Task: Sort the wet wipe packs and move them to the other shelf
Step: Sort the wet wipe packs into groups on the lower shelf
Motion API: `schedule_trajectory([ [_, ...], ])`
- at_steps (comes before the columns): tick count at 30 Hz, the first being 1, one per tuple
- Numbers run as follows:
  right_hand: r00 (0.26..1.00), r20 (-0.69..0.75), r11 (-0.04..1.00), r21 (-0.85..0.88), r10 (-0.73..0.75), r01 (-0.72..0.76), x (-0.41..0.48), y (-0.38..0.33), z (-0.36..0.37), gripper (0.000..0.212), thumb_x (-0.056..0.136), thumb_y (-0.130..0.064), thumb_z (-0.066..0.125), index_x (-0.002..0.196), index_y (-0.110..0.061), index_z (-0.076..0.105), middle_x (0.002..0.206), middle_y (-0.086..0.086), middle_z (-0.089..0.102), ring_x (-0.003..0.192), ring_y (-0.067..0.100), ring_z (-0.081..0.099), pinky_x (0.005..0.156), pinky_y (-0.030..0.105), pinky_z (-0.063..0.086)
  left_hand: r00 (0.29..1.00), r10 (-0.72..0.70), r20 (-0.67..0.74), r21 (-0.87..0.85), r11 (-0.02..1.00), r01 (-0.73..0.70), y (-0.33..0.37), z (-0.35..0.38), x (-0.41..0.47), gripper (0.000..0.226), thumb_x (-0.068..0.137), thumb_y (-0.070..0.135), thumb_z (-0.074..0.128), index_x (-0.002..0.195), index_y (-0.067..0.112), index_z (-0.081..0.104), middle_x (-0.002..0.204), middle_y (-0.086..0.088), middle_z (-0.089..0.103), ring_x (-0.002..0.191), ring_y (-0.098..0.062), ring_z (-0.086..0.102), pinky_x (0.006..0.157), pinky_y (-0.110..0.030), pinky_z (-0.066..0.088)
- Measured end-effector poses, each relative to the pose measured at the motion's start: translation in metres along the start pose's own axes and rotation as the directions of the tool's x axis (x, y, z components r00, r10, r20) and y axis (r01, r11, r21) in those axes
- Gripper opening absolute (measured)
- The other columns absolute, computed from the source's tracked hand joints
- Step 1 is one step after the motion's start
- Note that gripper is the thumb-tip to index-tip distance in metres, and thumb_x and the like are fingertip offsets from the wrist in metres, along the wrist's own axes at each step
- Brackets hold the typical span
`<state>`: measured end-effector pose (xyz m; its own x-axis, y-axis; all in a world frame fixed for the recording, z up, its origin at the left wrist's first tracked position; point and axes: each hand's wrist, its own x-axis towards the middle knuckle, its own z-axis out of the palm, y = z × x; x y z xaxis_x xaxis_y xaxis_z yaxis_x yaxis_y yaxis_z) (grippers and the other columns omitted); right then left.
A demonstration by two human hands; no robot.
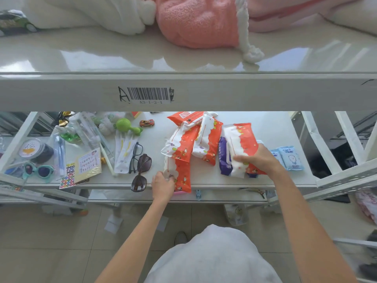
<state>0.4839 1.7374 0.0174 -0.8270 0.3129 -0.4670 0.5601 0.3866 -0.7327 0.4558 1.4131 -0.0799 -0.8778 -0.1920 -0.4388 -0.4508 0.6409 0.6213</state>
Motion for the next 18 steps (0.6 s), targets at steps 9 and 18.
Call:
schedule_trajectory([
  [9,0.957,-0.238,0.853,-0.452,0.169,-0.263,0.036,0.017,0.016,0.108,0.071,-0.069,0.076,0.146,-0.005,0.031,0.145,0.023,0.037,0.138,0.039,0.033,0.109,0.052,0.035,0.985,0.044,-0.168,-0.148,0.987,-0.069,0.055,-0.022,0.022,0.06,0.096,0.05,0.057,0.134,0.004,0.051,0.128,-0.014,0.055,0.111,-0.026,0.054,0.093,-0.037,0.044],
  [18,0.852,-0.431,0.915,-0.382,-0.298,0.127,0.007,-0.003,0.059,0.04,0.089,-0.033,0.071,0.117,-0.006,0.061,0.114,0.017,0.061,0.105,0.032,0.058,0.09,0.041,0.049,0.974,-0.206,0.092,-0.586,0.78,0.22,0.096,-0.026,0.067,0.021,0.086,0.001,0.077,0.084,0.002,0.056,0.12,-0.028,0.066,0.089,-0.031,0.067,0.085,-0.048,0.062],
])
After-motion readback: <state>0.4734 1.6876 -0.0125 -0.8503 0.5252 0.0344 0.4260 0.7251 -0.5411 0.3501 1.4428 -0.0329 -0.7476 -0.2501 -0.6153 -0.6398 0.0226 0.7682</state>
